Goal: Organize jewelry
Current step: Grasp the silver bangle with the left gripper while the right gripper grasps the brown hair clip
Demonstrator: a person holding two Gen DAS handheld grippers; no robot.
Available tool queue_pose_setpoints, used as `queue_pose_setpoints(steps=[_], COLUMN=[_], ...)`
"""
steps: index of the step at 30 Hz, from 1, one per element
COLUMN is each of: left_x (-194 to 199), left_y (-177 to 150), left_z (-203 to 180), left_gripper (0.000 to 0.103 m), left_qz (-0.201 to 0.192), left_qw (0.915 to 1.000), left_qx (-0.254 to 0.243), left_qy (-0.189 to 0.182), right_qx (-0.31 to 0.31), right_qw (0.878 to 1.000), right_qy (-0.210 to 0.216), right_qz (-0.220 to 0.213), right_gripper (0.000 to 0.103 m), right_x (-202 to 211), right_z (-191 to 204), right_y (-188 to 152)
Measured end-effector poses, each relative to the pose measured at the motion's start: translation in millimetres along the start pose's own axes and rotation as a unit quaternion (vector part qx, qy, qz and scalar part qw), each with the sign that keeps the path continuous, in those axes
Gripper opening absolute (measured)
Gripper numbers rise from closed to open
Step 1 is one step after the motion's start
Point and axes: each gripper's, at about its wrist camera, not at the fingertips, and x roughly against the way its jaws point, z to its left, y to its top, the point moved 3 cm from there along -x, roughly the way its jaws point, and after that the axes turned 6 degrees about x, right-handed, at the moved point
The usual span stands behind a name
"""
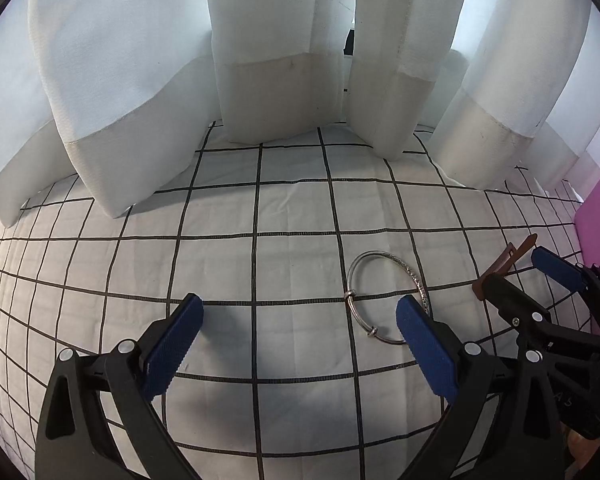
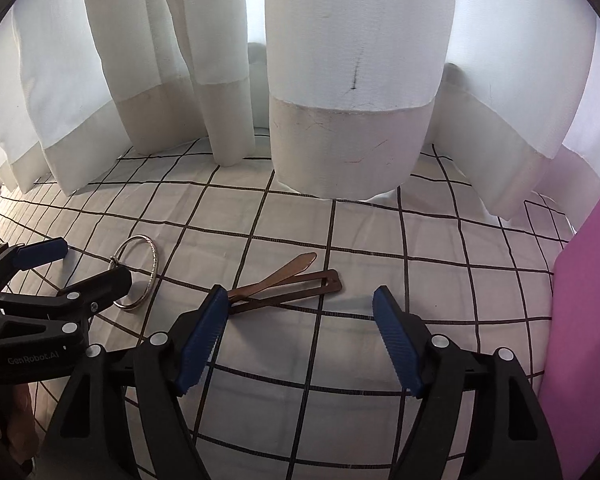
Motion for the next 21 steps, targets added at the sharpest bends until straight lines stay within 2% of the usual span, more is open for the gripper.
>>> queue_pose_setpoints(steps=[7,11,15,17,21], left_x=[0.4,2.2,0.1,0.8,0.3], left_y=[-1.5,-5.5,-9.0,-11.7,-14.6], left_z=[-2.7,-11.3,-11.9,-9.2,-9.7], left_gripper=[0.096,0.096,0.096,0.096,0.096], left_qz=[-0.004,-0.012,-0.014,-0.015,-0.014], left_qw=[1.0000,0.9998,0.9997,0.9997,0.9997], left_qx=[-0.003,-0.008,-0.005,-0.004,-0.004], left_qy=[0.008,0.016,0.019,0.019,0.018], right_qx=[-0.022,-0.074,-0.101,-0.101,-0.080], right_qw=[0.999,0.997,0.994,0.993,0.995], right_qy=[-0.047,-0.015,-0.039,-0.051,-0.056], right_qz=[-0.007,-0.008,0.020,0.024,0.016], right_gripper=[0.072,0.072,0.072,0.076,0.076], right_x=[-0.8,-0.3,-9.9,-15.6,-17.4], right_z=[-18.9,-33.0,-28.2,-22.5,-13.9], right_y=[7.6,9.7,12.8,15.3,15.9])
